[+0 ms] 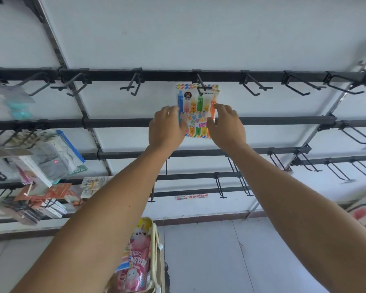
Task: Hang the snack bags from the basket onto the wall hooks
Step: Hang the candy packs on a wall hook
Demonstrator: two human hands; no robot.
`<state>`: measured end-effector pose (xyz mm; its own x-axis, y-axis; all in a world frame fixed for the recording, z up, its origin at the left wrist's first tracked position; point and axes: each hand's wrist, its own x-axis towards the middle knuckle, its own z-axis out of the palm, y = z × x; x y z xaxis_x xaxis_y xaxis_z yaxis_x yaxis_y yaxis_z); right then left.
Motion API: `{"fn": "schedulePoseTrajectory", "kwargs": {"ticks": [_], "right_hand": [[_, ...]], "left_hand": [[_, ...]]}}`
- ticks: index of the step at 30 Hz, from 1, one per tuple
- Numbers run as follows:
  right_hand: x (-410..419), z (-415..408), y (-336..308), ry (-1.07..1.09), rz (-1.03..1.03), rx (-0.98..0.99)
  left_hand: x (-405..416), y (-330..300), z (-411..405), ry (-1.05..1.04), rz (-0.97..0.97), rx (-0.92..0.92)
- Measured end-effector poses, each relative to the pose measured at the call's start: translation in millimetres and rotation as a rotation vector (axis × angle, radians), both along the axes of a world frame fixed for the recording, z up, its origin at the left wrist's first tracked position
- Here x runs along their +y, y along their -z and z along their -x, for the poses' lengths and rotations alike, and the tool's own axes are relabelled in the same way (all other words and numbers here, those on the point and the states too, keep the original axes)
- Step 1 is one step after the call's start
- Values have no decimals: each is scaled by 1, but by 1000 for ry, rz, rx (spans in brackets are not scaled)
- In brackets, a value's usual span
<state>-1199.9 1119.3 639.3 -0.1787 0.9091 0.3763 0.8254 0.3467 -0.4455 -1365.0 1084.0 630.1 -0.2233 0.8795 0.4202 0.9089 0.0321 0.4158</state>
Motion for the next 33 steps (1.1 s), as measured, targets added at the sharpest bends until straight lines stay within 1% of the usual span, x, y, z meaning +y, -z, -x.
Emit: {"fn": "schedulePoseTrajectory", "kwargs": {"ticks": [2,4,7,11,16,20,25,29,33], "right_hand": [[-20,-2,9,-31,-20,-140],[-39,-2,17,-60,-33,-250],[-66,2,29,-125,-10,-370],[-100,10,53,-209,90,-439],[-142,15,85,-278,182,-463],[-173,24,106,-347,187,-473],[-205,49,128,-438,267,-478],[-223,78,139,-502,276,-492],[-227,114,153,-553,281,-536]], "left_hand": [[-17,12,3,34,63,162],[-35,22,4,37,132,251],[-67,31,5,34,211,289],[-111,42,8,4,262,301],[-165,65,15,-44,354,261],[-208,81,26,-98,419,260],[-257,101,57,-173,479,220],[-281,115,90,-244,521,103],[-300,135,126,-283,542,52]]}}
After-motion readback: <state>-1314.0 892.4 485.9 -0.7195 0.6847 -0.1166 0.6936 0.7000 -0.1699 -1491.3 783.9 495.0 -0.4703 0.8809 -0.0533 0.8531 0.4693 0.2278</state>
